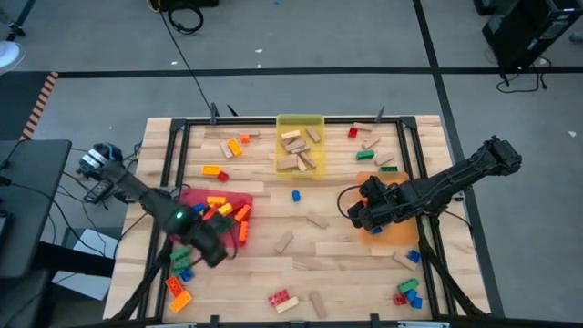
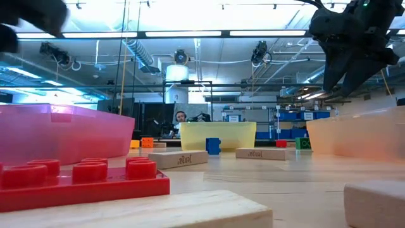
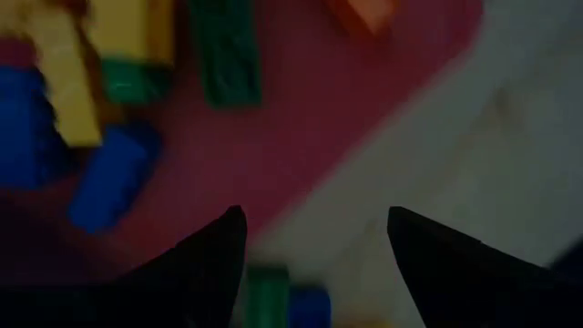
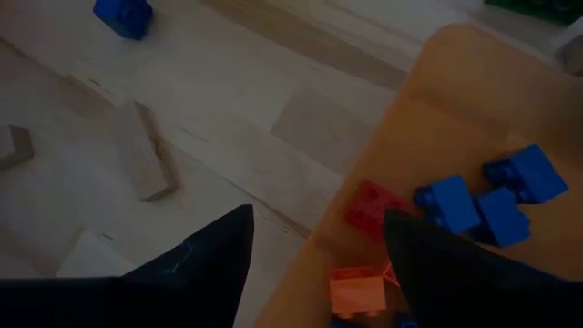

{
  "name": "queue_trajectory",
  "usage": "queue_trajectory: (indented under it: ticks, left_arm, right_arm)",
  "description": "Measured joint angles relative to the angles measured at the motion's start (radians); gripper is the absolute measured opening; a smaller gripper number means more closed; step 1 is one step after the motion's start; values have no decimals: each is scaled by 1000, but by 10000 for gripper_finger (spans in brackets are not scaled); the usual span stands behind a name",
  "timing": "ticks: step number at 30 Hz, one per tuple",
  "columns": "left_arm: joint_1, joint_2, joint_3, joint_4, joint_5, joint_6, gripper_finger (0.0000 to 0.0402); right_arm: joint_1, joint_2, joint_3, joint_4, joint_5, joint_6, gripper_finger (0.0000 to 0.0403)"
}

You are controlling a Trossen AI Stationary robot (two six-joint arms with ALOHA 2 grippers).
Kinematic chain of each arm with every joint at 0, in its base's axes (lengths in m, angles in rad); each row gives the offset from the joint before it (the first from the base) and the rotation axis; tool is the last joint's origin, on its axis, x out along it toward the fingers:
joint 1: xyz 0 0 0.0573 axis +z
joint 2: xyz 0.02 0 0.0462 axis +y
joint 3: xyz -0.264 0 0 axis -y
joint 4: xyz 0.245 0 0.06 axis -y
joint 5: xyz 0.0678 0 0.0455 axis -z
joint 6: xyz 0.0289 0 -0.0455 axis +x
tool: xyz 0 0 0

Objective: Sort blocks by size
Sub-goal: Put the 3 stud yellow game piece into the pink bin

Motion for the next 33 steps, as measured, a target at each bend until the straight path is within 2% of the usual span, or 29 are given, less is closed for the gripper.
queue_trajectory:
  ticks: [3,8,13,17,22,26,33]
  left_arm:
    - [-78,1,0,19,43,-59,273]
    - [-166,1,0,56,117,-307,273]
    - [-230,11,0,110,128,-453,273]
    - [-282,74,0,185,147,-446,273]
    - [-334,198,0,307,218,-352,273]
    - [-358,293,0,382,266,-339,273]
    - [-376,406,0,405,337,-338,273]
  right_arm:
    - [0,0,0,3,0,-23,258]
    - [0,0,0,4,0,-29,262]
    - [-1,0,0,8,3,-30,263]
    - [-1,0,0,15,4,-51,260]
    - [-1,0,0,27,4,-53,258]
    - [-1,0,0,30,4,-62,261]
    - [-2,0,0,30,4,-63,262]
